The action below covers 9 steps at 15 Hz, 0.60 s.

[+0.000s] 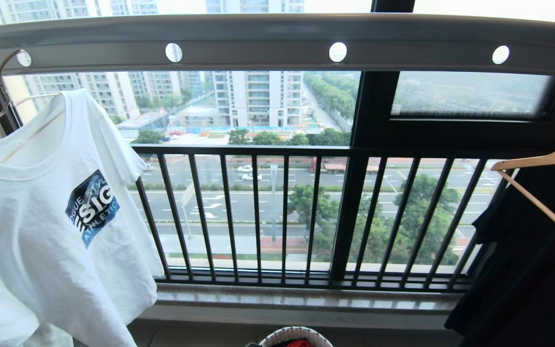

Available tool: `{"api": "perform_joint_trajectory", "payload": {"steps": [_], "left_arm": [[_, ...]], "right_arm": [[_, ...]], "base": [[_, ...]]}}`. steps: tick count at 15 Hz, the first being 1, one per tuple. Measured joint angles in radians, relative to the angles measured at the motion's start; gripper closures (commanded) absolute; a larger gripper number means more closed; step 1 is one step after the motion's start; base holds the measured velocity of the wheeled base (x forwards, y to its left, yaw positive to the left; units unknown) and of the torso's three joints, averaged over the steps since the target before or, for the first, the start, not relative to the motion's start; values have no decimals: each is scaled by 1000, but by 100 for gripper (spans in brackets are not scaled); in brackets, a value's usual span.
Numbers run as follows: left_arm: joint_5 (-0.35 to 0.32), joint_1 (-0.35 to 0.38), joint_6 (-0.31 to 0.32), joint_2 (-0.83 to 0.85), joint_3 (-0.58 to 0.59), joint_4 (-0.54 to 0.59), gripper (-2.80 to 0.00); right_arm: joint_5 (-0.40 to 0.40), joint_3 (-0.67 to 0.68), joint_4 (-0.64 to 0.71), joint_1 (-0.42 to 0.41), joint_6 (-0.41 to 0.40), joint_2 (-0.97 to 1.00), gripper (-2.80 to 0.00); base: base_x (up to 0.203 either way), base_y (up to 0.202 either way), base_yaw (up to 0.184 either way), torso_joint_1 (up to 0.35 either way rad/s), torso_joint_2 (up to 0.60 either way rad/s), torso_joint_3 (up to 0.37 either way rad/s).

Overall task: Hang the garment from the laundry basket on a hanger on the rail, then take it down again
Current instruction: Take the clothes off the clothes rack

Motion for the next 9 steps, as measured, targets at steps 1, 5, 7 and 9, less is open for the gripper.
{"api": "perform_joint_trajectory", "payload": {"steps": [1, 5, 7, 9], "left_arm": [[-1, 0, -1, 0, 1, 0, 0], [-29, -1, -2, 3, 7, 0, 0], [-39, -1, -2, 6, 13, 0, 0], [-59, -1, -2, 14, 15, -1, 0]], "right_arm": [[0, 0, 1, 0, 0, 0, 0], [0, 0, 1, 0, 0, 0, 0], [0, 0, 1, 0, 0, 0, 0], [0, 0, 0, 0, 0, 0, 0]], "base": [[0, 0, 0, 0, 0, 0], [0, 0, 0, 0, 0, 0], [0, 0, 0, 0, 0, 0], [0, 0, 0, 0, 0, 0]]}}
